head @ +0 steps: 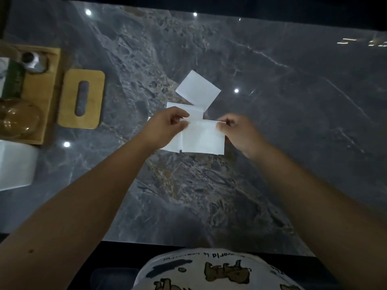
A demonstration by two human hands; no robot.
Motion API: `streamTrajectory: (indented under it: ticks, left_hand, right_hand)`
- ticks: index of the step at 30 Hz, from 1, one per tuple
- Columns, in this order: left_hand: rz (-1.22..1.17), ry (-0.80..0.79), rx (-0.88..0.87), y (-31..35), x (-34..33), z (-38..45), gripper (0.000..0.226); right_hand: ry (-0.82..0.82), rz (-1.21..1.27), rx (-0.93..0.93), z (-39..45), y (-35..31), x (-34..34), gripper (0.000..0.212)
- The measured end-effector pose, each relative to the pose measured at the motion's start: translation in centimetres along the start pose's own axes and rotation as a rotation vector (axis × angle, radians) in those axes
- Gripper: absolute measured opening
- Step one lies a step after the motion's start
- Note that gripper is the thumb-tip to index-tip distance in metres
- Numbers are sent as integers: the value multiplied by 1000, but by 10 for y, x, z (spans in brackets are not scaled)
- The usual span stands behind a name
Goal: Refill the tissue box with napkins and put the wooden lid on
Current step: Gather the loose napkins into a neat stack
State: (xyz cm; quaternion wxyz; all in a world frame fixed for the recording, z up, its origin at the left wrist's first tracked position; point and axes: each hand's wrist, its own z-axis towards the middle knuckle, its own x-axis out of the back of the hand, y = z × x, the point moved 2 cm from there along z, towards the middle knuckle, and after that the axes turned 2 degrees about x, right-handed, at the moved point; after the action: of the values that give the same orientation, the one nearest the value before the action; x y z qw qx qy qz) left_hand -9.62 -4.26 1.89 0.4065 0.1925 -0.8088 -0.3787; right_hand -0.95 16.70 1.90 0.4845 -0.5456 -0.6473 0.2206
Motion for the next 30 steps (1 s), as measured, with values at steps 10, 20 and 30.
streamTrajectory:
  ticks: [10,20,30]
  left_hand:
    - [213,122,61,-20,20,33,27]
    - [377,99,72,-18,32,63,24]
    - [711,99,-122,-19,21,72,32]
  right_hand:
    - [50,-123,4,43,-20,-35,7]
    - [88,-354,1,67,-24,-46,10]
    - [104,-722,161,75,-20,-54,26]
